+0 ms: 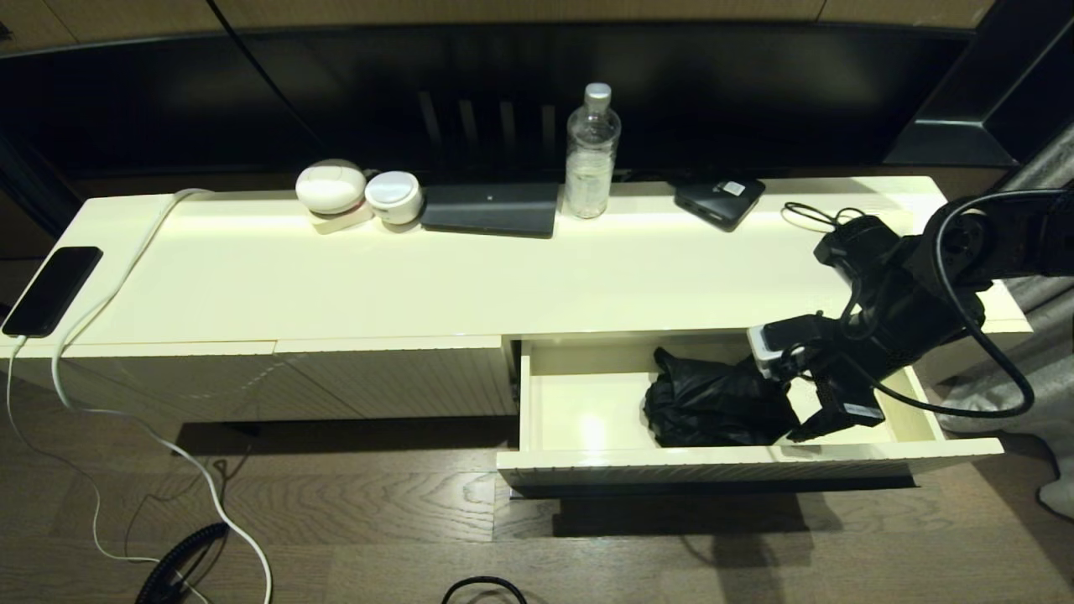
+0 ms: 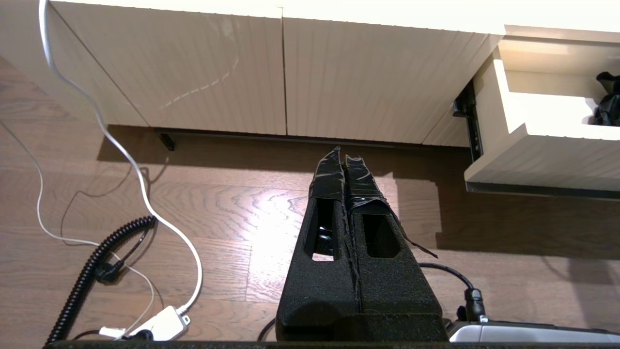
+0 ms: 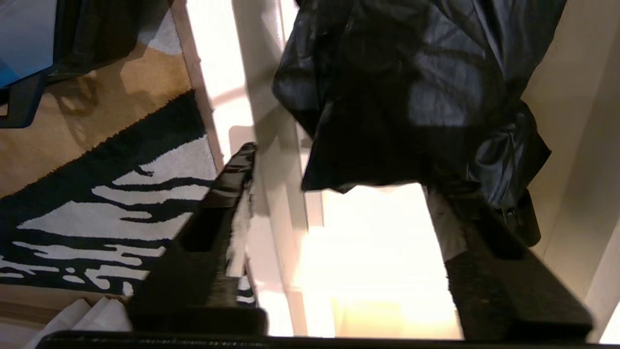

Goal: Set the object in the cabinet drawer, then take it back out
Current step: Take the umbrella out of the drawer and put it on the table

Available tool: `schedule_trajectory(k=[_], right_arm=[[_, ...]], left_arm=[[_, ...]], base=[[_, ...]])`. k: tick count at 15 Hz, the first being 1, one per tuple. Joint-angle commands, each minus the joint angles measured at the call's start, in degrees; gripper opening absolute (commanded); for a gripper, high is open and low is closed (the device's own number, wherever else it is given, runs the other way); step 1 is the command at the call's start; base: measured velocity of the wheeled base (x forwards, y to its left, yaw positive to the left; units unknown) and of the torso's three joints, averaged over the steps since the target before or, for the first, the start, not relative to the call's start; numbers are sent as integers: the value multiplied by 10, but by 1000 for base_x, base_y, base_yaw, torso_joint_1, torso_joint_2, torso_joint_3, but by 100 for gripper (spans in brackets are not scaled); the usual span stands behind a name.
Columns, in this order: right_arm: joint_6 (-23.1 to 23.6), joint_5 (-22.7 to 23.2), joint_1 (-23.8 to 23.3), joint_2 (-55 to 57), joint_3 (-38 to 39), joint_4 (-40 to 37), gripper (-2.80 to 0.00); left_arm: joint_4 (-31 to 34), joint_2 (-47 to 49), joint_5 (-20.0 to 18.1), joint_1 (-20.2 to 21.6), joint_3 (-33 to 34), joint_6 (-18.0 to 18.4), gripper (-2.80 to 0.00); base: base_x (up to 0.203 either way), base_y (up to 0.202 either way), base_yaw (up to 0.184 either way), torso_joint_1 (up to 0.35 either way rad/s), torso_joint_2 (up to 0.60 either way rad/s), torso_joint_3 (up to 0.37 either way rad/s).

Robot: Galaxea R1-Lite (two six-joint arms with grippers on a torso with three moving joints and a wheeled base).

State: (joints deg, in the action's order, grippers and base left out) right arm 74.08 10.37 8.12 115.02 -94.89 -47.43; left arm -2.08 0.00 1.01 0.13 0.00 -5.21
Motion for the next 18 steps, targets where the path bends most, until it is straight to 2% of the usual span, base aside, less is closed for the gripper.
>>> schedule_trajectory(k=[1,5,8,12,18], right_arm=[[4,0,-1,22,-17,-2,0],[6,-2,-7,31,-47,9,0],[5,-7,-9,37,-29,90,0],[4,-24,-9,49,-3,129,0],[5,-33,-8,51,14,134,0]], left_arm=[[0,-1,0,0,0,-1,-280],[0,-1,0,0,0,-1,-280],[0,-1,0,0,0,-1,-280],[0,-1,0,0,0,-1,-280],[0,-1,0,0,0,-1,-280]], base=[[0,0,0,0,0,0],[0,0,0,0,0,0],[0,0,0,0,0,0],[0,0,0,0,0,0],[0,0,0,0,0,0]])
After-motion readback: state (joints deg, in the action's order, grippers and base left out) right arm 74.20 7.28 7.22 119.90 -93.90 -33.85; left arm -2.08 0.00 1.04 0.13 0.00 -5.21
